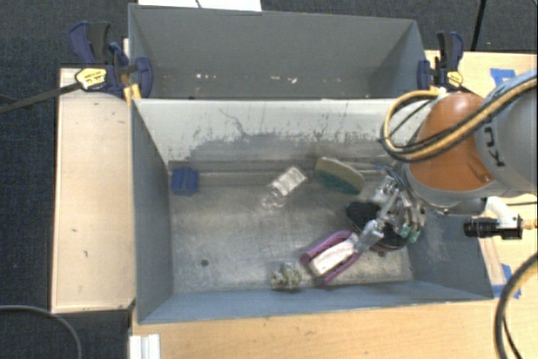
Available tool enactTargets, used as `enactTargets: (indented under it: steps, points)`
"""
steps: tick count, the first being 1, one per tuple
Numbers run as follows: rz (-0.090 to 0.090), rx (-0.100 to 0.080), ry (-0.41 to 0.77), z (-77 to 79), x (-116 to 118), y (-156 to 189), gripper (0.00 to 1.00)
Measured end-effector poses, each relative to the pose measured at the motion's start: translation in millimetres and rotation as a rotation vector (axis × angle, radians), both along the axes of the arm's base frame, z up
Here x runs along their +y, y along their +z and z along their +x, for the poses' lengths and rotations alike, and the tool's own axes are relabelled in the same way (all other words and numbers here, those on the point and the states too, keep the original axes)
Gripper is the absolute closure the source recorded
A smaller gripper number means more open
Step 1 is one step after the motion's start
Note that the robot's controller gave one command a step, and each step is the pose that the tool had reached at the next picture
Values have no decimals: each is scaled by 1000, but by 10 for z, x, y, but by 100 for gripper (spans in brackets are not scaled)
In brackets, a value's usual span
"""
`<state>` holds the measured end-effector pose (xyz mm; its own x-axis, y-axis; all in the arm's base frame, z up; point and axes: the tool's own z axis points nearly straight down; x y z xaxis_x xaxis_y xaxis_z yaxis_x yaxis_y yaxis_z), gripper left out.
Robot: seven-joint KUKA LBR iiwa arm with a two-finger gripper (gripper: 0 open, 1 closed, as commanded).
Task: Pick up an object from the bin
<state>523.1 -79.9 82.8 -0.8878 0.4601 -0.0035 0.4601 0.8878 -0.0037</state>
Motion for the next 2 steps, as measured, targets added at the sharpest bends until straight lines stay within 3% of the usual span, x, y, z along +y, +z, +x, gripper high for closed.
enactTargets:
  steps: [1, 2]
  points:
    - [4, -7, 6, 21, -5, 887, 100]
    - [4, -3, 12, 29, -8, 889, 100]
